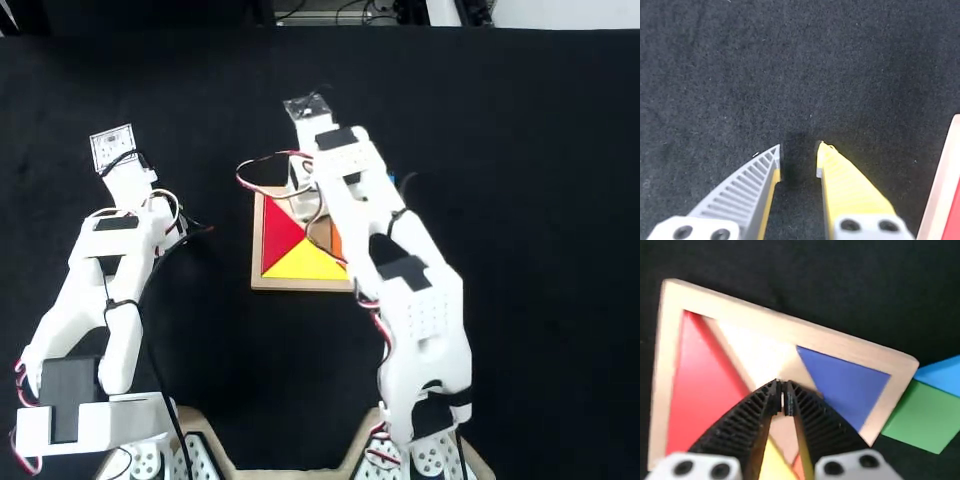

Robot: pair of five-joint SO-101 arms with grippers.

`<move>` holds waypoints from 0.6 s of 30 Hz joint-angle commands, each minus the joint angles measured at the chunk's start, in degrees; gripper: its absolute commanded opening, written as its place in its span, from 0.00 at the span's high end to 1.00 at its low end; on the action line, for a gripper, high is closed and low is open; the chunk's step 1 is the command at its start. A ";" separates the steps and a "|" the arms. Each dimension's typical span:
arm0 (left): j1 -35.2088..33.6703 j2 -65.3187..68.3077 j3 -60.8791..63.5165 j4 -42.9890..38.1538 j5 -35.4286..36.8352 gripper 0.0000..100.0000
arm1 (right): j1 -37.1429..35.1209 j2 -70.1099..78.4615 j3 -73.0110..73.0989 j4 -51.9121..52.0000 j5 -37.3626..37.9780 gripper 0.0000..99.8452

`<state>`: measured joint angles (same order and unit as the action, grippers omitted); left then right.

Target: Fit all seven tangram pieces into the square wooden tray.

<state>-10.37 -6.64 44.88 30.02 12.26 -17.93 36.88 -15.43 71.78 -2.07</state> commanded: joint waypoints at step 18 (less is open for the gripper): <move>0.66 -0.26 -0.57 -1.05 -0.62 0.87 | 9.76 -19.12 -2.86 6.77 9.14 0.99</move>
<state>-10.37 -6.64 44.88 30.02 12.26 -13.10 22.29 -18.59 78.02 6.37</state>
